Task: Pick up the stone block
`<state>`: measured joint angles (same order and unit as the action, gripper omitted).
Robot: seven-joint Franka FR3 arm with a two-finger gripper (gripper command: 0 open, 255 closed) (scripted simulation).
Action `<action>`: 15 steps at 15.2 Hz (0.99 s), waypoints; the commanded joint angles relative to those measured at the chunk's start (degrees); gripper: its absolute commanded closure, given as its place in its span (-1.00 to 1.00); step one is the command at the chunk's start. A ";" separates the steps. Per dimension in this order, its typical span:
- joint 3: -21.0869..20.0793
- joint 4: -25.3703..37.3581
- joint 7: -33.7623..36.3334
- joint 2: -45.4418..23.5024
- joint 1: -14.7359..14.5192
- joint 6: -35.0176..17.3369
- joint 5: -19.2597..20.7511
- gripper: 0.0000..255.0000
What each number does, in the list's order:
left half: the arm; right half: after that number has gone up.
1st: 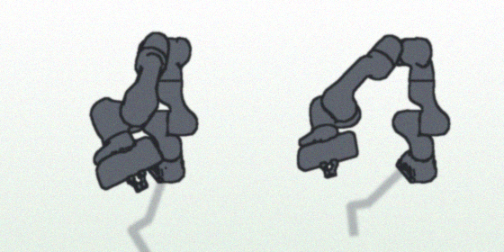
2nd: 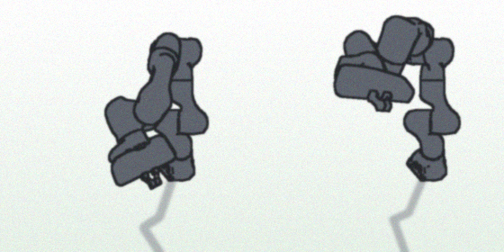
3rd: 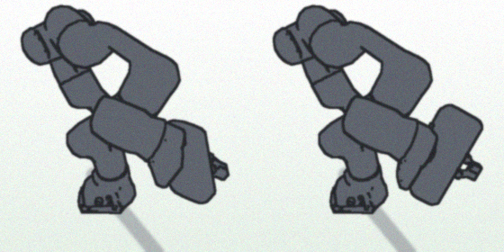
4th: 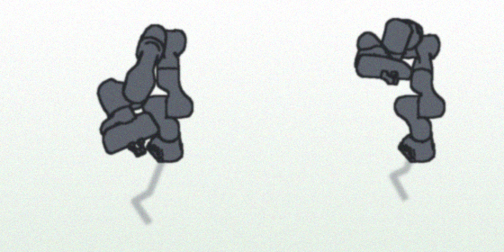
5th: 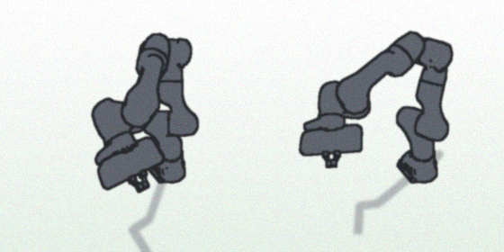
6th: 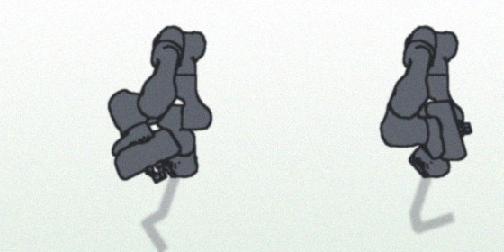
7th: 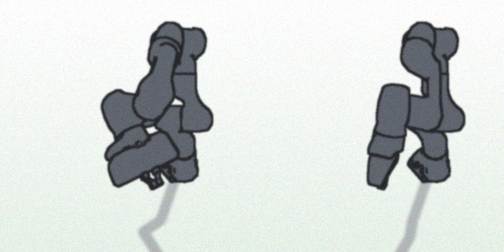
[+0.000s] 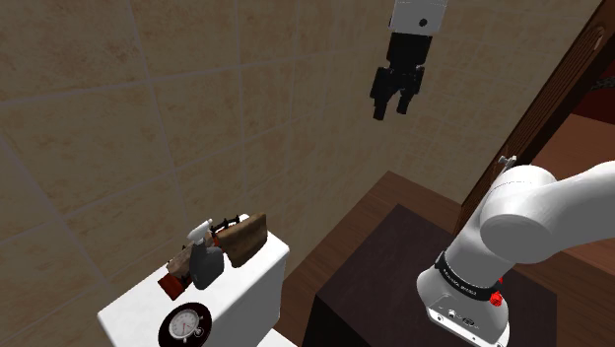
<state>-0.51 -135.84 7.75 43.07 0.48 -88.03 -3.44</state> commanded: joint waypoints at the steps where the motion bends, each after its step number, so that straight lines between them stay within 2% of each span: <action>1: 0.00 0.00 0.00 0.00 0.00 0.00 0.00 -1.00; 8: -7.79 -4.85 14.66 -6.59 0.54 -10.90 -5.56 -1.00; 15: -14.92 -5.24 28.85 -18.23 1.30 -22.70 -9.08 -1.00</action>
<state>-14.31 -141.19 34.18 26.47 1.75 -109.13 -12.03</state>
